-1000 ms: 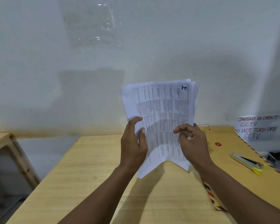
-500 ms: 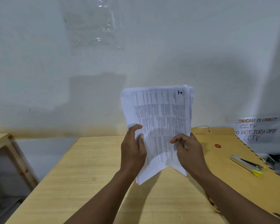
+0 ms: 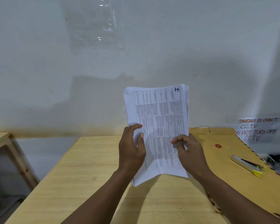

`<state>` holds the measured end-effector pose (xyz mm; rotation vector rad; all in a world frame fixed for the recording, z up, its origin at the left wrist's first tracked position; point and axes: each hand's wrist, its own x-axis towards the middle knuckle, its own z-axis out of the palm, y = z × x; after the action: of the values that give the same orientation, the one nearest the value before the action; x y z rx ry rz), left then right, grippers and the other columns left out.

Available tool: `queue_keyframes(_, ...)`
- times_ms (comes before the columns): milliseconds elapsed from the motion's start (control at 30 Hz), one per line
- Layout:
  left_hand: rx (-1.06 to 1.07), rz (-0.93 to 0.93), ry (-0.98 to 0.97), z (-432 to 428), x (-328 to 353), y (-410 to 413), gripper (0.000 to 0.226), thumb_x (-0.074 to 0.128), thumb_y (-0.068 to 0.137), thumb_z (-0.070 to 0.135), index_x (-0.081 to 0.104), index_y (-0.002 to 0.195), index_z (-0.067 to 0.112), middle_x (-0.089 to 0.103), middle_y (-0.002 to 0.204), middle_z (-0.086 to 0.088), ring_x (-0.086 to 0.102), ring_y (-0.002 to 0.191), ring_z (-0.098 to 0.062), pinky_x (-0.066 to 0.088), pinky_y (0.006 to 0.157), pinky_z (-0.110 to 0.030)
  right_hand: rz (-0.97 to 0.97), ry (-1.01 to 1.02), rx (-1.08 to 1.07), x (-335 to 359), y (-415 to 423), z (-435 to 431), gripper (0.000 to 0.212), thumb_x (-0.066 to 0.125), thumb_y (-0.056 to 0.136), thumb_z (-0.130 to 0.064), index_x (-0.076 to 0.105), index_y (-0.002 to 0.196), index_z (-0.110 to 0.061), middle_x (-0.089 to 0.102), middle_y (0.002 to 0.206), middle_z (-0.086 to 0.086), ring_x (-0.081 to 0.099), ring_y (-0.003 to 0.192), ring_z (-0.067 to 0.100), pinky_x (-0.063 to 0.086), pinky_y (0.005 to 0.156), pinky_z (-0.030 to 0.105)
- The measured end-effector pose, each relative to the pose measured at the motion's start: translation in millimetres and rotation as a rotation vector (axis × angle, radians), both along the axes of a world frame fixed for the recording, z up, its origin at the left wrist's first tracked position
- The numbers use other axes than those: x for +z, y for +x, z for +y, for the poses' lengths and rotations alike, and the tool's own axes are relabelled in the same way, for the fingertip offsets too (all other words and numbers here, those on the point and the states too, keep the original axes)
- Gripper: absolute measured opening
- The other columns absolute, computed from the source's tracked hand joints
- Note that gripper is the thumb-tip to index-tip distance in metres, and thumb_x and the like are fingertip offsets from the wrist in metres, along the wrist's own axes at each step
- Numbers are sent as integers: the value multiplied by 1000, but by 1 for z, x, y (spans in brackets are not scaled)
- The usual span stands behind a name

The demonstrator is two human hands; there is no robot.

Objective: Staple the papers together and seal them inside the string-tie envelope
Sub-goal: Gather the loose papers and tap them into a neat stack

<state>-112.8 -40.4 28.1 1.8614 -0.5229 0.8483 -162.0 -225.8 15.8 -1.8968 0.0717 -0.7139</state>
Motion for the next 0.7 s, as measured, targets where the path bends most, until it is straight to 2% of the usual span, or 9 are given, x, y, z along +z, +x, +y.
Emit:
queue_keyframes(33, -5, 4, -5, 1, 2, 1, 31, 59, 92, 1, 61, 119, 17, 61, 114, 10, 53, 110, 9, 34, 91, -1, 1, 1, 5, 1, 1, -2, 30, 54, 91, 7, 68, 80, -17, 64, 92, -9, 59, 96, -2, 45, 84, 13)
queue_keyframes(133, -16, 51, -15, 3, 7, 7, 33, 58, 92, 2, 62, 117, 23, 60, 115, 14, 52, 110, 12, 34, 91, -1, 7, 14, 17, 3, 2, -9, 30, 52, 92, 7, 68, 82, -17, 67, 98, 0, 61, 93, -1, 47, 71, 6)
queue_keyframes(233, -38, 148, -17, 4, 5, 8, 35, 58, 94, 5, 59, 115, 34, 56, 113, 23, 50, 107, 19, 35, 88, 0, 109, -6, 78, -1, 5, -17, 33, 49, 90, 5, 67, 86, -21, 67, 108, -4, 60, 98, 1, 48, 67, 9)
queue_keyframes(333, -106, 273, -38, 9, -1, 7, 35, 58, 95, 7, 59, 112, 38, 59, 114, 24, 52, 106, 16, 36, 87, 0, 208, 65, 118, -5, 8, -26, 30, 51, 91, -3, 67, 86, -28, 67, 114, -7, 64, 101, 18, 53, 78, 33)
queue_keyframes(433, -179, 362, -59, 17, -5, 4, 27, 60, 94, 7, 67, 106, 30, 65, 116, 21, 57, 109, 8, 44, 92, -11, 259, 123, 131, 5, 8, -36, 21, 54, 94, -9, 67, 89, -25, 70, 109, -1, 67, 79, 24, 53, 57, 29)
queue_keyframes(500, -242, 413, -65, 23, -9, 1, 28, 61, 93, 4, 68, 104, 28, 66, 114, 22, 59, 109, 8, 46, 94, -16, 278, 229, 133, 11, 11, -41, 16, 56, 95, -9, 68, 93, -19, 70, 109, 6, 71, 87, 26, 62, 70, 41)
queue_keyframes(567, -292, 450, -67, 26, -15, -1, 27, 62, 91, 5, 66, 103, 29, 67, 113, 20, 61, 108, 1, 50, 93, -23, 306, 309, 132, 11, 15, -40, 16, 54, 96, -5, 68, 97, -14, 69, 114, 8, 71, 94, 30, 60, 81, 53)
queue_keyframes(633, -316, 510, -74, 30, -20, -1, 22, 65, 92, 13, 63, 107, 30, 66, 116, 17, 62, 109, -5, 54, 88, -27, 319, 287, 131, 8, 17, -35, 20, 50, 96, 0, 67, 95, -12, 67, 117, 9, 70, 97, 30, 61, 80, 48)
queue_keyframes(700, -314, 566, -98, 35, -25, 6, 24, 67, 93, 20, 61, 112, 32, 63, 121, 17, 60, 113, -6, 53, 90, -29, 330, 276, 156, 3, 19, -28, 24, 47, 96, 4, 66, 94, -11, 67, 117, 10, 69, 98, 29, 61, 74, 41)
